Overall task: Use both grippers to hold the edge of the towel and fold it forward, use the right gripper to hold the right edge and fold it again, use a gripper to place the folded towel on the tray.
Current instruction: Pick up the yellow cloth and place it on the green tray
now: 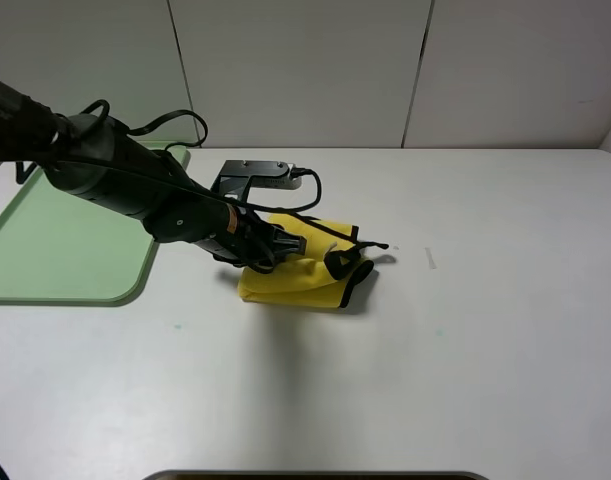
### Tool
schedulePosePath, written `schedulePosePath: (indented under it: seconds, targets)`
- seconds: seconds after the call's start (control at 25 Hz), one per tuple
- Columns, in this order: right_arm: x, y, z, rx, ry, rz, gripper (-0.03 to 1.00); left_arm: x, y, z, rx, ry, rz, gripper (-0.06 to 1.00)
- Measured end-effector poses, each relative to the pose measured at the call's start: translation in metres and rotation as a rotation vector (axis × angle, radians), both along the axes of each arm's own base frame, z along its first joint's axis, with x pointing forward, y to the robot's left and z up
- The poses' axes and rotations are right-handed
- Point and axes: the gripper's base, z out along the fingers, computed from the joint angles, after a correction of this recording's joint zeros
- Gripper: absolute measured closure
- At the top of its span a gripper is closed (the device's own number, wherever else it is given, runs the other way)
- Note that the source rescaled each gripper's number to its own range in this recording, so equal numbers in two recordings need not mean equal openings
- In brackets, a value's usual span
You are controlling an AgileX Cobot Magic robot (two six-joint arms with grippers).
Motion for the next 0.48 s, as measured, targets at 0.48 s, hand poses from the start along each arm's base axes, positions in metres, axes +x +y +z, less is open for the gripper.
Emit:
schedulePosePath:
  seconds: [0.48]
  targets:
    - [0.0000, 0.0000, 0.0000, 0.000, 0.000, 0.000, -0.03, 0.0000, 0.0001, 0.0000, 0.004, -0.002, -0.006, 0.90]
